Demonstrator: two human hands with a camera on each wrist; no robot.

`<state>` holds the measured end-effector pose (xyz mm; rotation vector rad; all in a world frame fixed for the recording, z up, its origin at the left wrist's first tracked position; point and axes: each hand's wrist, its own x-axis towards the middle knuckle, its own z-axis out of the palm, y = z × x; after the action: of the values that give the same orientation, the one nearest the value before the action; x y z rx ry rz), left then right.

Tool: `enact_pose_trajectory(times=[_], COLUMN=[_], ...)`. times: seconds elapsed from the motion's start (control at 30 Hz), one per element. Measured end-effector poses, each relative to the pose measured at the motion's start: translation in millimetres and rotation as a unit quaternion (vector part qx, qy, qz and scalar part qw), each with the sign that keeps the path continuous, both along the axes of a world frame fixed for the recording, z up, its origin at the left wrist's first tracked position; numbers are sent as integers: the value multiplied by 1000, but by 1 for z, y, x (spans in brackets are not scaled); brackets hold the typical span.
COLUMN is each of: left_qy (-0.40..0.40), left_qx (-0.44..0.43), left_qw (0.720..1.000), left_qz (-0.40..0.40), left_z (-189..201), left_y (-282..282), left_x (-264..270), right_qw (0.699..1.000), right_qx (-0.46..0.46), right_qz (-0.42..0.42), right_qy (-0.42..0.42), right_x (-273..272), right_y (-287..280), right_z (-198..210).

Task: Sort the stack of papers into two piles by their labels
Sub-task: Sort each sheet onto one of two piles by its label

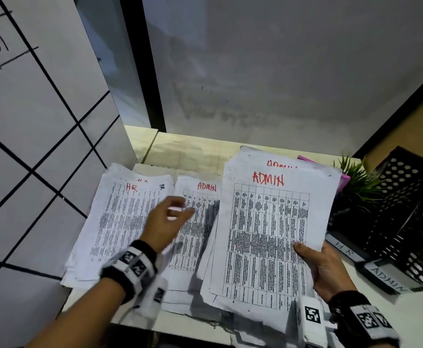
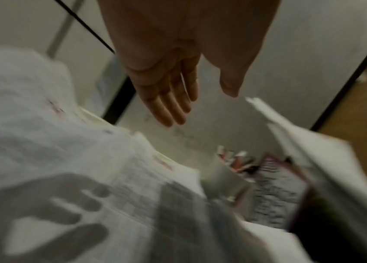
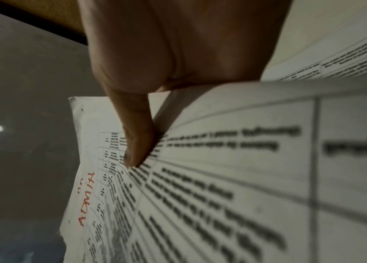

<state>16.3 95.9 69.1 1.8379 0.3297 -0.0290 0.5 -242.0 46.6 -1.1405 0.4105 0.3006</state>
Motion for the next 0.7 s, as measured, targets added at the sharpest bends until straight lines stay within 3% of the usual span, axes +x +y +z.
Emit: enact_pose_trajectory(times=[0.13,0.2,0.4,0.6,0.7], left_qy=[17,14,-55,-237,-233], left_qx=[-160,-193,-167,-32,-56], left_qw=[983,974,976,971,969], left_qz=[89,121,128,-4,-54], left_z=[-7,-14,-5,5,11], left_y=[-66,-80,-89,-89,-95], left_x=[2,6,7,-18,-33], right_qw=[1000,1000,999,999,998], right_qx=[-24,-19,-34,-46,-54], right_qz=[6,8,-16,-22,-20], right_qy=[-12,-16,-9,-16,-19], right_x=[1,0,0,0,1], right_y=[3,1,-5,-5,-5], right_z=[6,5,5,0,-2])
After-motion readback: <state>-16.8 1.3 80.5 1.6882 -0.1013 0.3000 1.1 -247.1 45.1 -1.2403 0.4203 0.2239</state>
